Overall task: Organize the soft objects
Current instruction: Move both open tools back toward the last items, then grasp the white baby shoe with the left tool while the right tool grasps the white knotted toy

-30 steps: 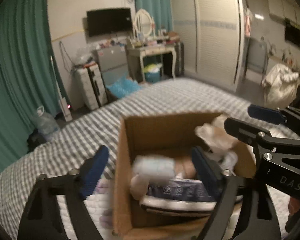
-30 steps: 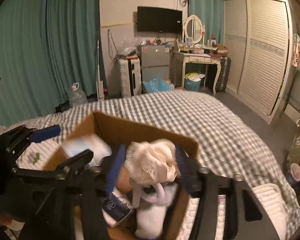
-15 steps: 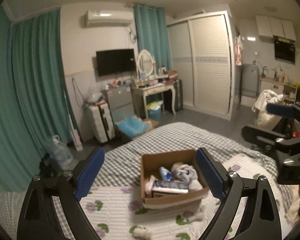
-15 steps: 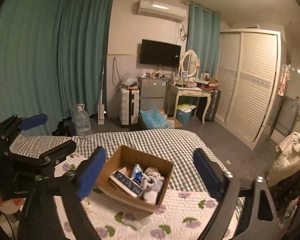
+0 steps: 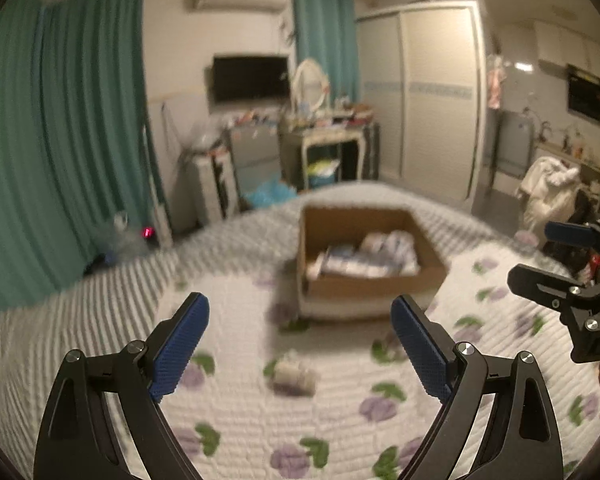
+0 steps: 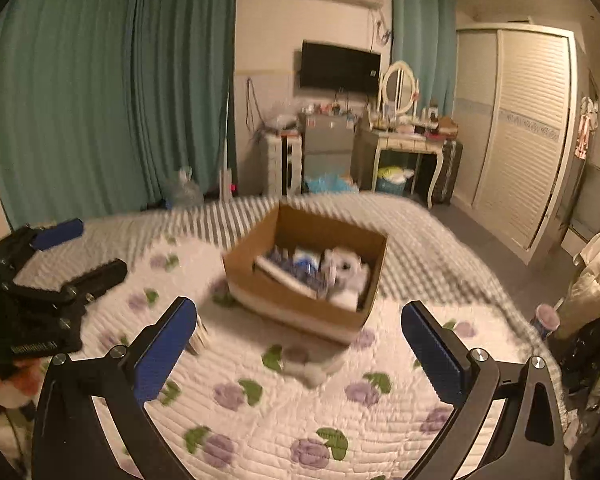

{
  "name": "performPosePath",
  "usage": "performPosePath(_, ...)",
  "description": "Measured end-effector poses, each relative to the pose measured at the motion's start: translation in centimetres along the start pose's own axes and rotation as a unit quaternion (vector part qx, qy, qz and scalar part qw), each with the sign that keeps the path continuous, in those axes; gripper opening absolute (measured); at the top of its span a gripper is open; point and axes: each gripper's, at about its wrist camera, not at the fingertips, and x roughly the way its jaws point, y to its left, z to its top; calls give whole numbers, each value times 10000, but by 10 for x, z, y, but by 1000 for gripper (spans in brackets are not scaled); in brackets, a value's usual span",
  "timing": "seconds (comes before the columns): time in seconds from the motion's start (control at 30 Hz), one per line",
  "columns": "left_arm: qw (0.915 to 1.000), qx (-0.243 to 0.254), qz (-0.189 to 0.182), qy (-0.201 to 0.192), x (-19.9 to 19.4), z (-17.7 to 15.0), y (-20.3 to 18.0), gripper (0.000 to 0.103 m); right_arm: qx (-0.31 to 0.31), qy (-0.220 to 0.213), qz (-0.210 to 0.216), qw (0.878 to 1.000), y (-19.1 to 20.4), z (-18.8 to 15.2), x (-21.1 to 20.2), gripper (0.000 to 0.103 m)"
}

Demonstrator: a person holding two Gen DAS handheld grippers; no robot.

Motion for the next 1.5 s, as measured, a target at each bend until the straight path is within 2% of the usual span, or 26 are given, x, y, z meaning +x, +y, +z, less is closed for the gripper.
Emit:
performPosePath(0.2, 9980, -131, 143, 607, 78, -49, 1, 94, -35, 675, 56, 9977, -9, -55, 94, 103)
performPosePath(0.37, 9955, -191, 90, 924, 118, -87, 1, 93, 220, 1239, 142, 9919, -24, -85, 160, 102)
performPosePath(0.57, 9930, -270, 24, 1149, 152, -106, 3, 92, 291, 1611, 259, 9862, -33, -107, 204, 96)
performPosePath(0.63, 9928, -255, -1, 1169, 157, -107, 0, 92, 310, 1760, 351, 9833, -35, -112, 215, 88)
performPosePath(0.73, 9922, -163, 78, 1230, 162, -111, -3, 91, 254, 1841, 365, 9819, -32, -119, 222, 79)
performPosePath(0.8, 9918, -178, 18, 1266, 163, -114, -3, 80, 214, 1789, 362, 9830, -32, -119, 221, 67)
performPosePath(0.83, 9916, -189, 12, 1282, 163, -115, -3, 79, 231, 1761, 360, 9834, -32, -120, 219, 64)
performPosePath(0.9, 9915, -222, -9, 1282, 160, -116, 0, 70, 312, 1714, 339, 9841, -36, -121, 216, 54)
performPosePath(1.0, 9907, -234, -18, 1338, 156, -118, 2, 60, 472, 1690, 352, 9838, -44, -122, 212, 43)
performPosePath(1.07, 9904, -251, -61, 1361, 154, -119, 3, 58, 550, 1660, 291, 9842, -49, -123, 208, 34)
performPosePath(1.3, 9907, -293, -232, 1305, 136, -118, 5, 55, 728, 1539, 266, 9850, -68, -125, 188, 30)
performPosePath(1.5, 9926, -232, -340, 1143, 104, -107, -1, 55, 633, 1327, 286, 9887, -49, -120, 166, 29)
